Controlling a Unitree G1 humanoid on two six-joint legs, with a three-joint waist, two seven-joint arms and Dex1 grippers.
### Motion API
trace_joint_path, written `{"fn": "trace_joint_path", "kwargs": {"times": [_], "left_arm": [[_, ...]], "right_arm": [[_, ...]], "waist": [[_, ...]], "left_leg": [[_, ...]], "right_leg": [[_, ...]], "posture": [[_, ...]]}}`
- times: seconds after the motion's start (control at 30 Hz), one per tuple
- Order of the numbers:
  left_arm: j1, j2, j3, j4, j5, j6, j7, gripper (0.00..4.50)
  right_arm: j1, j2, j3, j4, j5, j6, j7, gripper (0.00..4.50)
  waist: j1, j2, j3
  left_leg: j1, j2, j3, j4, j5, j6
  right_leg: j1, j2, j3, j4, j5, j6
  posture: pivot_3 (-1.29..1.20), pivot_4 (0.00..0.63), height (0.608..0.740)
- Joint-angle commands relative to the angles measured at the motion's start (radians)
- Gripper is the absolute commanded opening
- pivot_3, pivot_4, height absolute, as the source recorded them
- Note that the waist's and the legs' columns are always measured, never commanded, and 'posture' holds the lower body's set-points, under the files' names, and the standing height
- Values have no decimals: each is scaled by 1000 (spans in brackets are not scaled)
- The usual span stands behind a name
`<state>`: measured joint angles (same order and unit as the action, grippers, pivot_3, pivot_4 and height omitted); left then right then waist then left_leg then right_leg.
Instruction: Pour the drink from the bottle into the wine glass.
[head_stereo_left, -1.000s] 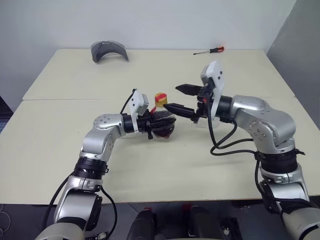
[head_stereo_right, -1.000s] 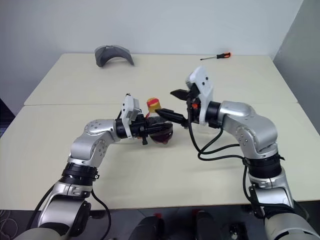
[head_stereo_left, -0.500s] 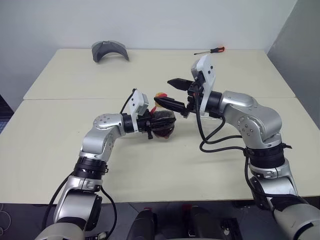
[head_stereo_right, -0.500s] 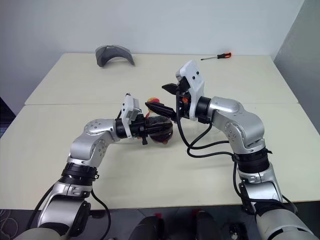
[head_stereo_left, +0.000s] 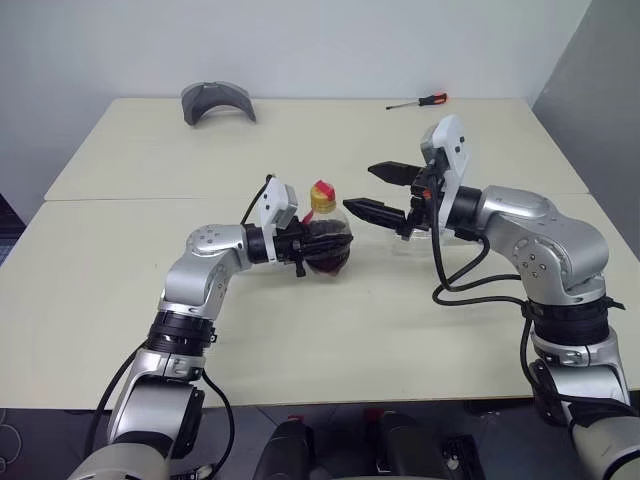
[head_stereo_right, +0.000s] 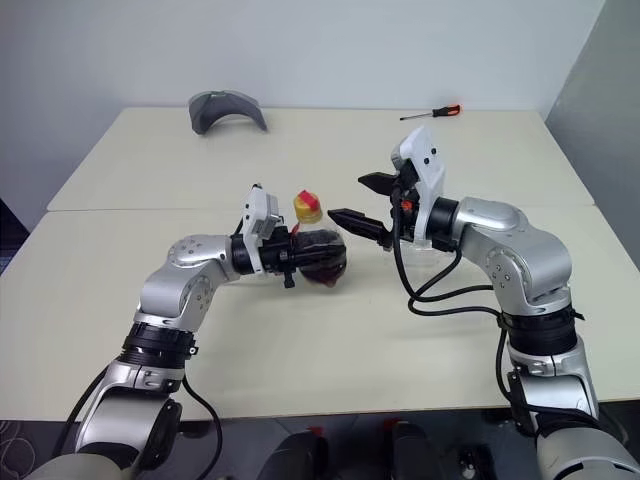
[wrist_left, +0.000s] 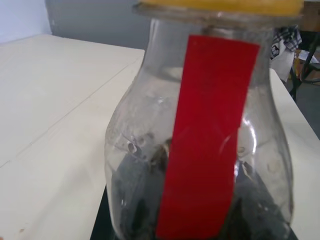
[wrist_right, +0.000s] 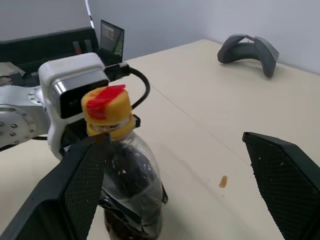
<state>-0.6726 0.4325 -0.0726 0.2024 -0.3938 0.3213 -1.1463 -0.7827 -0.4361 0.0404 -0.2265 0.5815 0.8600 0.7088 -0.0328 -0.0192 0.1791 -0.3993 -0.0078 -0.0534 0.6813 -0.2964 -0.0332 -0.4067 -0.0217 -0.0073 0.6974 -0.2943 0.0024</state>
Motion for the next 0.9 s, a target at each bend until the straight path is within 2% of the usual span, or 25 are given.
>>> {"fn": "trace_joint_path", "kwargs": {"times": [0.03,0.2,0.7,0.8,0.9], "left_arm": [[-21,-1,19,-19,-16,-20,-9,1042],[-25,-2,20,-16,-15,-20,-7,1042],[-3,7,27,-45,-20,-13,7,1042],[4,9,29,-55,-22,-9,11,1042],[10,10,29,-61,-24,-7,11,1042]], "right_arm": [[-34,54,-7,-65,83,18,10,4500],[-86,134,18,-11,74,13,-27,4500],[-108,182,72,70,-9,-89,-5,4500],[-112,184,66,82,-10,-100,-1,3915],[-114,187,60,83,-2,-100,-1,2929]], "waist": [[-1,0,0],[1,0,0],[1,0,0],[1,0,0],[1,0,0]], "left_leg": [[0,0,0,0,0,0],[0,0,0,0,0,0],[0,0,0,0,0,0],[0,0,0,0,0,0],[0,0,0,0,0,0]], "right_leg": [[0,0,0,0,0,0],[0,0,0,0,0,0],[0,0,0,0,0,0],[0,0,0,0,0,0],[0,0,0,0,0,0]], "posture": [[0,150,740],[0,150,740],[0,150,740],[0,150,740],[0,150,740]]}}
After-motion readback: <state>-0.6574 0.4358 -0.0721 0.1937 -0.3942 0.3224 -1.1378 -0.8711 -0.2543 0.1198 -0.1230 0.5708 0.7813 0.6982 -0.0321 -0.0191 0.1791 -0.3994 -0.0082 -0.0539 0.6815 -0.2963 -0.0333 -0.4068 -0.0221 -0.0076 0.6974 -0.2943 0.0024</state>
